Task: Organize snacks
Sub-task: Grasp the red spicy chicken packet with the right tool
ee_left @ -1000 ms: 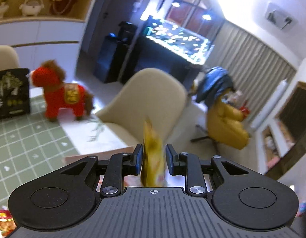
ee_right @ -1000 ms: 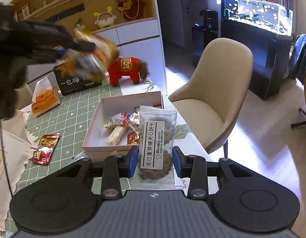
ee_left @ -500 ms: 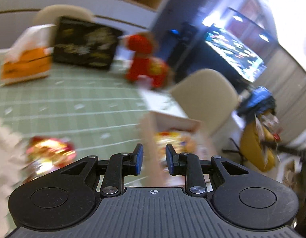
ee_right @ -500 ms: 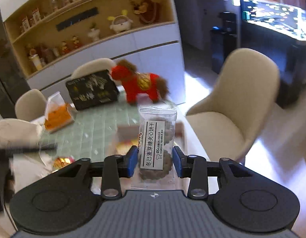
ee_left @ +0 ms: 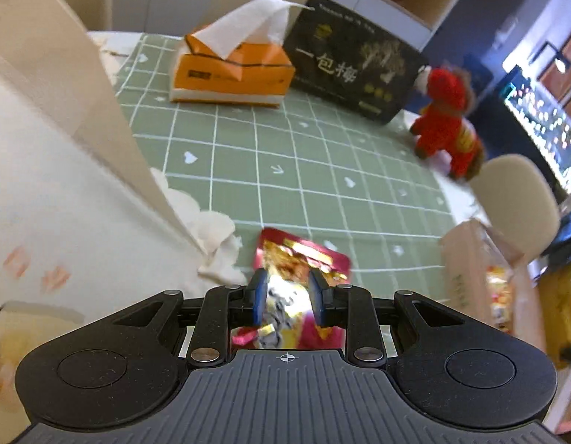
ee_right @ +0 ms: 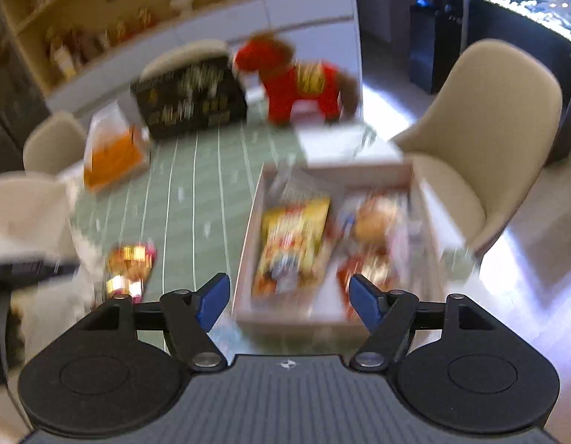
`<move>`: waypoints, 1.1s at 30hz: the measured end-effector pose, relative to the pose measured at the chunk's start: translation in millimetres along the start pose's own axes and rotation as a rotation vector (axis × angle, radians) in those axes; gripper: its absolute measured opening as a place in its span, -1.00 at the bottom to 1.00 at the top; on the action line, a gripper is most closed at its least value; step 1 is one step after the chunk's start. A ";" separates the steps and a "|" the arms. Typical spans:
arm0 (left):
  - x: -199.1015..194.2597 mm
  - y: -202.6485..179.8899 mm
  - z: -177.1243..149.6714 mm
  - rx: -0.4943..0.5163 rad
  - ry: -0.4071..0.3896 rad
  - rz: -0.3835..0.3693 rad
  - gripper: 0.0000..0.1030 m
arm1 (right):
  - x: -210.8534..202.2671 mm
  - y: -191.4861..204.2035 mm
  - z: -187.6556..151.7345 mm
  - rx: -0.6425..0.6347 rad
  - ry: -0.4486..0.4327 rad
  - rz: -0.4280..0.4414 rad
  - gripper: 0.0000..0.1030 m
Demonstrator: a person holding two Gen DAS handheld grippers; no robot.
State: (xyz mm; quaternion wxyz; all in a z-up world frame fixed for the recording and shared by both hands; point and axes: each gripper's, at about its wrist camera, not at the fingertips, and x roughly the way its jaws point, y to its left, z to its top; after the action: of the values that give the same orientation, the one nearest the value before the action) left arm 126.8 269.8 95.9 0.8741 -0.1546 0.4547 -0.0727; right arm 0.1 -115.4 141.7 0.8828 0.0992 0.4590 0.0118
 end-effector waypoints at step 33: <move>-89.0 34.5 -126.9 -0.006 0.093 -0.097 -0.45 | 57.7 164.5 -85.4 -0.371 0.083 0.211 0.61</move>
State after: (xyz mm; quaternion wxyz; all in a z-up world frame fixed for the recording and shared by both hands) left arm -28.6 300.2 84.7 0.8471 -0.1754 0.4870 -0.1207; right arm -24.4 66.3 77.9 0.8602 -0.0181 0.4720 0.1922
